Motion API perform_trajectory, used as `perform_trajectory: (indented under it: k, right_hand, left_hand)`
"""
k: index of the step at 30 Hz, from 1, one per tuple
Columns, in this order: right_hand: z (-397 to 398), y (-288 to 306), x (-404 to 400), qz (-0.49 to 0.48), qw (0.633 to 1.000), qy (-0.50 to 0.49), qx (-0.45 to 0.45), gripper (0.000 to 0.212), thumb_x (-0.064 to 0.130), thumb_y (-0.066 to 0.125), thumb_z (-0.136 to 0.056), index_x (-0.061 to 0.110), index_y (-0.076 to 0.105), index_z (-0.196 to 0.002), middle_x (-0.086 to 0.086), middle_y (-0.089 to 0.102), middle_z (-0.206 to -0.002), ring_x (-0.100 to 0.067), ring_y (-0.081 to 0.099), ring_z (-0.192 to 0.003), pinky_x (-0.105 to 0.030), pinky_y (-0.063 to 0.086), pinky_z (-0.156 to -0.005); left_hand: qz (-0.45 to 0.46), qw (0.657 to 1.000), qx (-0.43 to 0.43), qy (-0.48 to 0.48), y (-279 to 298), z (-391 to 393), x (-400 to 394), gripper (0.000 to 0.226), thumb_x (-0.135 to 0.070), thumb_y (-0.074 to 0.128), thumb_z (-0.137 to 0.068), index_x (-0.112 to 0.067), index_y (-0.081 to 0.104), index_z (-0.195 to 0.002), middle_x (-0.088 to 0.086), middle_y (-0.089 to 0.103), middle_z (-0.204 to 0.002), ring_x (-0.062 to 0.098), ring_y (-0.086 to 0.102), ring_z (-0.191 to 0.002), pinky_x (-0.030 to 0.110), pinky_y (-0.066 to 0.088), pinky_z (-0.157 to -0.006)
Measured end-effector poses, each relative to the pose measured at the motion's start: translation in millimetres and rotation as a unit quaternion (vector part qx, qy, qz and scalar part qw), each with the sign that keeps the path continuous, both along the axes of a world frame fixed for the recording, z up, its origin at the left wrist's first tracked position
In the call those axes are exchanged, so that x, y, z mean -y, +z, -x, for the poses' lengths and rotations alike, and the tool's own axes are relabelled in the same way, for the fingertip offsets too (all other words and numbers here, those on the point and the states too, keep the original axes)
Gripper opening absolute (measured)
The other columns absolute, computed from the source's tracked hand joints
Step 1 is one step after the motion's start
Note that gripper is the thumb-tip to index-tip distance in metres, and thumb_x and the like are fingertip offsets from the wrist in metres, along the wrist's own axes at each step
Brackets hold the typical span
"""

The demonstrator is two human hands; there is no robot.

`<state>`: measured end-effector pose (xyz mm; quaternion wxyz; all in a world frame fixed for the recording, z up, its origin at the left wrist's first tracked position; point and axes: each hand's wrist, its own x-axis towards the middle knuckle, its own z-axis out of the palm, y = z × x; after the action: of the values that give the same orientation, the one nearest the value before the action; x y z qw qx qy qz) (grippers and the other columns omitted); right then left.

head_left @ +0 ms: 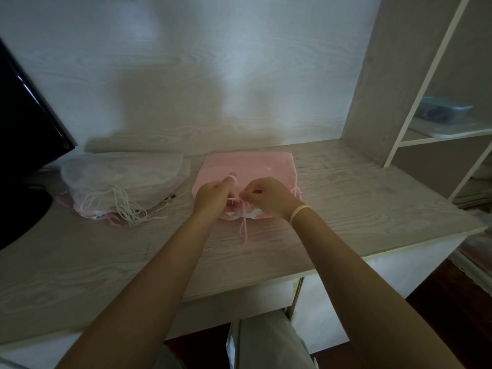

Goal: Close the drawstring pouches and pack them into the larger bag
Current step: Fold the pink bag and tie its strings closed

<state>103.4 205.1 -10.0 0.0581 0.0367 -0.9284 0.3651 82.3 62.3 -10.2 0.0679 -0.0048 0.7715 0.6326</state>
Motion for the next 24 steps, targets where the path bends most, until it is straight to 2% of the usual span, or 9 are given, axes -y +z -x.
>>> perform_trajectory:
  k: [3,6,8,11,13,15,17,21,24]
  right_hand:
    - [2.4,-2.6,-6.0,-0.031,0.999,-0.015,-0.003,0.021,0.022,0.06,-0.093,0.009,0.075,-0.09,-0.003,0.069,-0.082,-0.005,0.049,-0.062,-0.021,0.039,-0.067]
    - [3.4,-4.3,-9.7,-0.047,0.999,-0.026,0.008,0.02,0.021,0.059,-0.092,0.009,0.075,-0.09,-0.003,0.066,-0.08,-0.008,0.05,-0.062,-0.02,0.039,-0.062]
    - [4.3,-7.7,-10.4,-0.048,0.998,-0.037,0.015,0.021,0.02,0.057,-0.093,0.01,0.074,-0.087,-0.001,0.064,-0.076,-0.01,0.051,-0.06,-0.017,0.038,-0.054]
    - [6.2,-13.3,-8.2,-0.049,0.997,-0.051,0.014,0.023,0.02,0.057,-0.092,0.007,0.072,-0.081,-0.006,0.066,-0.074,-0.015,0.053,-0.064,-0.019,0.037,-0.052]
    - [7.1,-13.8,-5.8,-0.047,0.997,-0.052,0.016,0.026,0.021,0.057,-0.092,0.003,0.071,-0.081,-0.008,0.066,-0.074,-0.015,0.051,-0.061,-0.021,0.036,-0.052]
    - [7.4,-12.8,-4.2,-0.043,0.998,-0.052,0.017,0.025,0.023,0.057,-0.092,0.006,0.07,-0.078,-0.003,0.064,-0.071,-0.011,0.049,-0.057,-0.018,0.035,-0.05]
    - [6.9,-12.1,-2.7,-0.035,0.998,-0.051,0.016,0.024,0.023,0.058,-0.092,0.007,0.071,-0.079,-0.005,0.067,-0.074,-0.01,0.05,-0.057,-0.018,0.037,-0.052]
    - [5.8,-10.8,-2.0,-0.005,0.999,-0.052,0.008,0.025,0.02,0.059,-0.091,0.001,0.071,-0.084,-0.016,0.069,-0.079,-0.015,0.051,-0.06,-0.023,0.039,-0.055]
    - [4.1,-9.1,-0.8,0.0,0.999,-0.048,-0.003,0.023,0.021,0.06,-0.092,0.003,0.073,-0.085,-0.014,0.07,-0.082,-0.015,0.055,-0.065,-0.024,0.043,-0.061]
  left_hand:
    - [-0.066,0.995,0.05,0.047,3.2,10.1,4.9,0.05,-0.05,0.054,-0.085,-0.01,0.058,-0.056,0.016,0.073,-0.079,0.033,0.071,-0.074,0.038,0.054,-0.072]
    - [-0.132,0.983,0.045,0.117,2.5,24.3,19.3,0.045,-0.052,0.053,-0.079,-0.019,0.05,-0.05,0.013,0.068,-0.07,0.028,0.067,-0.064,0.03,0.046,-0.056]
    - [-0.124,0.975,0.029,0.184,0.1,33.5,31.4,0.042,-0.042,0.048,-0.087,-0.014,0.058,-0.058,0.01,0.067,-0.067,0.027,0.065,-0.064,0.031,0.048,-0.056]
    - [0.066,0.981,0.013,0.18,-2.2,43.4,44.1,0.047,-0.037,0.052,-0.08,-0.001,0.07,-0.105,0.023,0.069,-0.106,0.036,0.067,-0.098,0.042,0.056,-0.082]
    - [0.195,0.975,0.025,0.105,-1.6,35.7,45.7,0.069,-0.044,0.057,-0.065,-0.001,0.063,-0.12,0.021,0.064,-0.119,0.036,0.062,-0.108,0.038,0.053,-0.087]
    - [0.308,0.947,-0.026,0.088,1.6,23.6,42.3,0.067,-0.044,0.062,-0.072,-0.003,0.056,-0.125,0.02,0.055,-0.128,0.036,0.054,-0.118,0.039,0.047,-0.094]
    - [0.335,0.929,-0.133,0.08,4.2,18.8,38.2,0.047,-0.033,0.064,-0.08,-0.009,0.057,-0.12,0.012,0.053,-0.122,0.032,0.053,-0.113,0.04,0.046,-0.094]
    - [0.37,0.888,-0.215,-0.166,4.3,9.1,23.9,0.011,-0.024,0.063,-0.086,-0.019,0.07,-0.093,-0.001,0.054,-0.093,0.018,0.054,-0.086,0.032,0.046,-0.077]
    - [0.412,0.858,-0.247,-0.182,-7.5,15.0,20.2,0.032,-0.021,0.065,-0.084,-0.02,0.049,-0.056,0.005,0.042,-0.063,0.019,0.038,-0.061,0.032,0.031,-0.057]
